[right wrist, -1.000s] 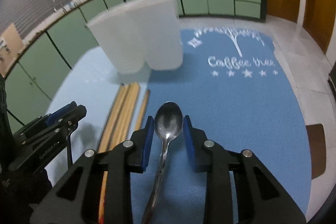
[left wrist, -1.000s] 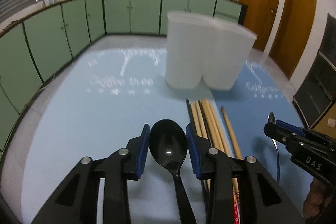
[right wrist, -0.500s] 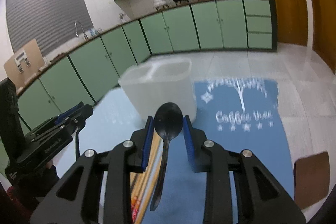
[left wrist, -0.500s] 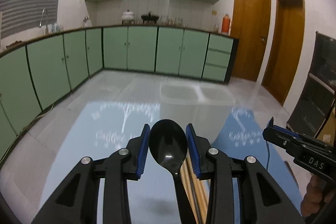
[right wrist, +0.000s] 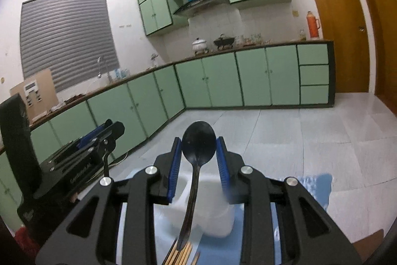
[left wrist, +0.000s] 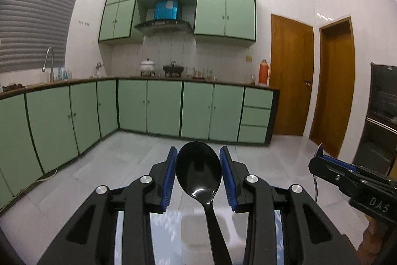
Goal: Organize utensils
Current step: 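Lower both spoons into the white utensil holder and open both grippers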
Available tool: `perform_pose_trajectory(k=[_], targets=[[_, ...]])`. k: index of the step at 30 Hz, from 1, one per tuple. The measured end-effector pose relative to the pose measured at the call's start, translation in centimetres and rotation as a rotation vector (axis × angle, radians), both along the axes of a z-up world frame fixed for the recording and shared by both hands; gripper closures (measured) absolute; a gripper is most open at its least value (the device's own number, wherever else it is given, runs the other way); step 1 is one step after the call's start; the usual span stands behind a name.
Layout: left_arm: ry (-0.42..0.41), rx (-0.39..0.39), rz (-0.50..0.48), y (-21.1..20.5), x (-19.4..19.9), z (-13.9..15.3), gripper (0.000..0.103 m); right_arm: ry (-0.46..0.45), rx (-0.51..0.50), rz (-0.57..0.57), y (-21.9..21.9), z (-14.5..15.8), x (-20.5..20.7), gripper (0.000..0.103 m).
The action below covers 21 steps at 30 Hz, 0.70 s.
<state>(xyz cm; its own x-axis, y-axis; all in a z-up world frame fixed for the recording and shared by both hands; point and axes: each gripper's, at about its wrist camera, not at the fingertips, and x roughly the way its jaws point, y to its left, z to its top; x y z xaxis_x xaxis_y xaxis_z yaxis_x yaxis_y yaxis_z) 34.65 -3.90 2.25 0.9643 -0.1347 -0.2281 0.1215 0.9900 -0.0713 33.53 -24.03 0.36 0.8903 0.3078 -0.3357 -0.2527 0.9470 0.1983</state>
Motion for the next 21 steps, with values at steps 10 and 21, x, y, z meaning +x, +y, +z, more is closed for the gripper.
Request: perform_pose_trajectory(k=[10, 21], targets=[[0.049, -0.012, 0.032, -0.3, 7.9, -3.8, 0.068, 0.038, -0.058, -0.084, 1.0, -4.1, 7.9, 0.076], [0.151, -0.004, -0.004, -0.2, 7.5, -7.8, 0.067, 0.144, -0.064, -0.020, 1.8, -8.7, 8.0, 0.075]])
